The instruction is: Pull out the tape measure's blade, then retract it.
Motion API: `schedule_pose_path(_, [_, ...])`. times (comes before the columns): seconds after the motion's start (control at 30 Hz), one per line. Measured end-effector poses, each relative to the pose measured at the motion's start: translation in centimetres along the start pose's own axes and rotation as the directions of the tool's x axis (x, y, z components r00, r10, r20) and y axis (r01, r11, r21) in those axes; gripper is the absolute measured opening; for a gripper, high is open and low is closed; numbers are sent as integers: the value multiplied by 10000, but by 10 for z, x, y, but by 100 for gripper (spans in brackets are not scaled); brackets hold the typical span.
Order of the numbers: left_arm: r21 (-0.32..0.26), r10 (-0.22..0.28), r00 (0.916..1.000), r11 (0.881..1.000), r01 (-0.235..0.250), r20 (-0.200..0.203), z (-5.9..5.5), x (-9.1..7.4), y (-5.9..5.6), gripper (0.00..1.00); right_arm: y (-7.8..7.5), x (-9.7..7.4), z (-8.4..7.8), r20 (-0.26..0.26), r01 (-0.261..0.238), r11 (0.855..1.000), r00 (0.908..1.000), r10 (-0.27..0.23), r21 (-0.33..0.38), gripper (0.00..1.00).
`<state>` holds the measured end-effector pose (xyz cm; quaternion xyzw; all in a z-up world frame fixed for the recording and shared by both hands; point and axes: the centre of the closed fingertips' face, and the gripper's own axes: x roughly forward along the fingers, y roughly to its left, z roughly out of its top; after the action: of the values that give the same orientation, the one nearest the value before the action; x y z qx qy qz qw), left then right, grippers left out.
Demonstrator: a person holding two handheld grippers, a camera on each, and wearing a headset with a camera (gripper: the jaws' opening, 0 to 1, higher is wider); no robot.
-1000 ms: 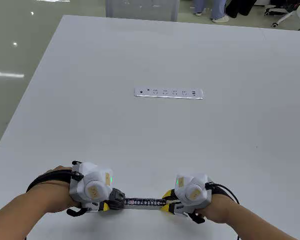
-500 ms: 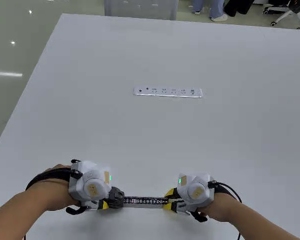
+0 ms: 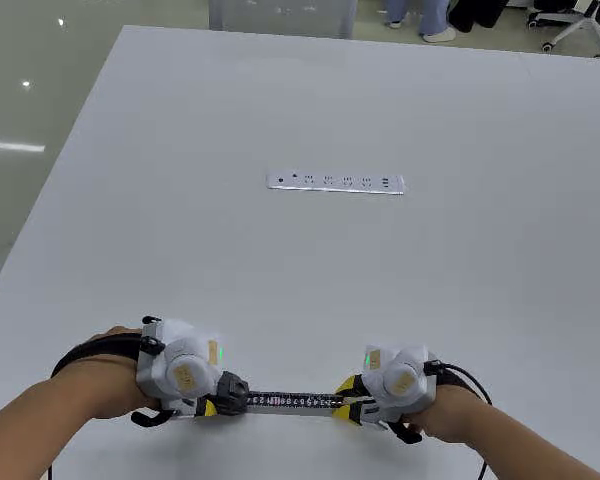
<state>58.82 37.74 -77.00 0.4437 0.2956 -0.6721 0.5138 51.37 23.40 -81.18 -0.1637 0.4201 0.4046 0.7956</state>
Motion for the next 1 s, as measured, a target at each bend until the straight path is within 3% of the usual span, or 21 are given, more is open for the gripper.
schedule_pose_path(1.0, [-42,-32,10000,10000,32,15,0,0,1,30,-6,-17,-20,-214,198,9996,9996,-194,176,13])
